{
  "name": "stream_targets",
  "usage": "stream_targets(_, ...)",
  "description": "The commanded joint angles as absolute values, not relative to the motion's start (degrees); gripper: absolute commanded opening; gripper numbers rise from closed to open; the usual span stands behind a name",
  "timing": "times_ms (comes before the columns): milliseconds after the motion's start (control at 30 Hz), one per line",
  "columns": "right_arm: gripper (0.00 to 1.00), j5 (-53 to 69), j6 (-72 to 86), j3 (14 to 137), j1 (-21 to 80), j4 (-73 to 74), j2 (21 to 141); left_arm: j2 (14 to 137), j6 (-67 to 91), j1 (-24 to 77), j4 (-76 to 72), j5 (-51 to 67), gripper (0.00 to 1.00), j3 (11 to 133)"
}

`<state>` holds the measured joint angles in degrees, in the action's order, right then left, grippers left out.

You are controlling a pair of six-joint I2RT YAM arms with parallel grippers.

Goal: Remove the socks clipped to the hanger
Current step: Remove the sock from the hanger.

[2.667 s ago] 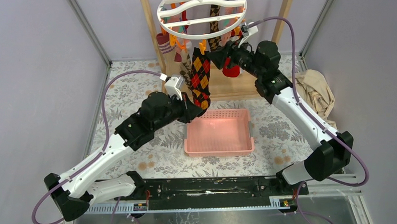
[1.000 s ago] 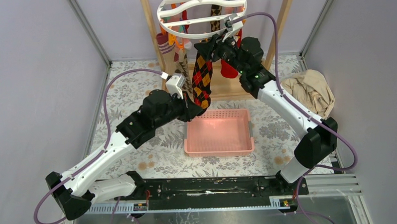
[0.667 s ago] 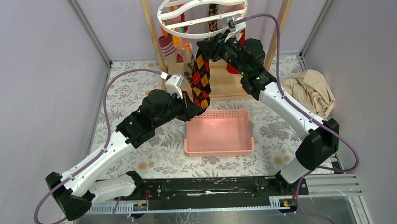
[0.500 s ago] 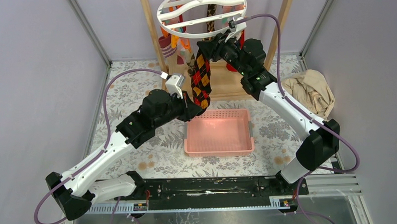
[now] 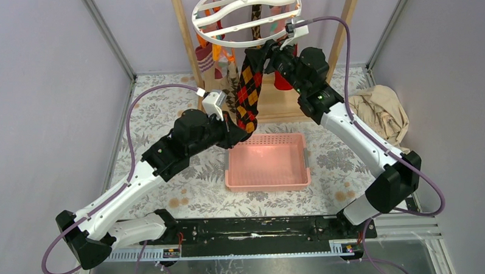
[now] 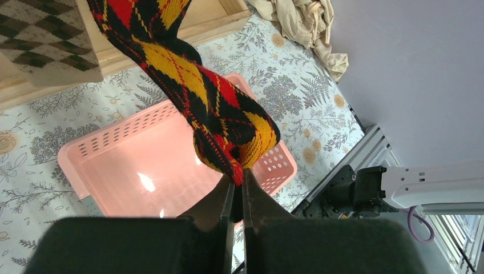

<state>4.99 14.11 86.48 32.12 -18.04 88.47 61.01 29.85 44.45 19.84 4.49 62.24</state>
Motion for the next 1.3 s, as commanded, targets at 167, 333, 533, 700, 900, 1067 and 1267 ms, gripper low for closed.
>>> stream_targets(167,0.63,0.5,11.6,89.1,33.0,-16.6,85.1,61.6,29.8,43.9,18.5,5.9,0.1,62.4)
stream_targets(333,0.6,0.6,11.4,89.8,33.2,-16.3,85.4,61.9,29.8,43.9,18.3,6.0,0.1,62.4)
stream_targets(533,0.59,0.3,10.7,90.3,33.5,-15.9,85.4,62.1,29.8,43.9,18.4,6.2,0.1,62.5)
stream_targets(700,0.53,0.3,10.0,90.9,33.6,-15.4,85.9,62.4,29.9,43.9,18.1,6.4,0.1,62.5)
stream_targets(900,0.32,0.3,9.5,90.8,33.7,-15.5,85.4,62.4,30.0,43.9,18.0,6.4,0.1,62.2)
stream_targets(1067,0.15,0.3,9.2,90.6,33.6,-15.3,85.2,62.3,30.1,43.9,17.8,6.7,0.1,62.0)
stream_targets(1267,0.22,0.3,9.4,89.5,33.6,-15.3,84.8,62.1,30.4,43.9,17.8,7.3,0.1,62.0)
